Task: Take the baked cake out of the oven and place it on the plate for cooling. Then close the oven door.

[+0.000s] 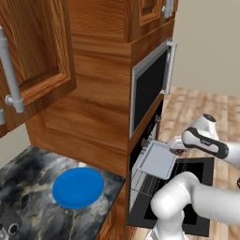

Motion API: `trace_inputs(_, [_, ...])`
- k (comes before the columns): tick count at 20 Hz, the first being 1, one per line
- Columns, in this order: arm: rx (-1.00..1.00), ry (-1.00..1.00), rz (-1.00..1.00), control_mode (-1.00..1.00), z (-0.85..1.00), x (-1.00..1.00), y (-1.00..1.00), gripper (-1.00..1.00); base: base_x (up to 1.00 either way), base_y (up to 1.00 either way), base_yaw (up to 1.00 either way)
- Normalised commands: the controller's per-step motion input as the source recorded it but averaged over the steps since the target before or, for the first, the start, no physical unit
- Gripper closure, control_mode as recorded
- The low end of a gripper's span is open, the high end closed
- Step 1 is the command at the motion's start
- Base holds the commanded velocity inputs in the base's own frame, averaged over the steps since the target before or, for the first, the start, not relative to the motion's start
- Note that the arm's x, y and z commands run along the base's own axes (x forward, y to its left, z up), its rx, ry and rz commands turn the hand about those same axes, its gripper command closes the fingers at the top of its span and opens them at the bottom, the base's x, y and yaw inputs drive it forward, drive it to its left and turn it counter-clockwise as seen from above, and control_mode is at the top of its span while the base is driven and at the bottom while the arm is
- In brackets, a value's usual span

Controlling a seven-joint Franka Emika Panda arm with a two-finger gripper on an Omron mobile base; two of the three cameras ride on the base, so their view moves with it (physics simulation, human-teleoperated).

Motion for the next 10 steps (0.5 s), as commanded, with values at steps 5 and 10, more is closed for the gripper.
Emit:
trace_inputs(5, [0.14,0.15,-0.03,-1.00,0.57,-0.13,-0.35,1.00,0.00,0.00,0.00])
trace_inputs(10, [0.10,0.07,-0.05,-1.00,0.57,-0.15,-0.25,1.00,0.00,0.00,0.00])
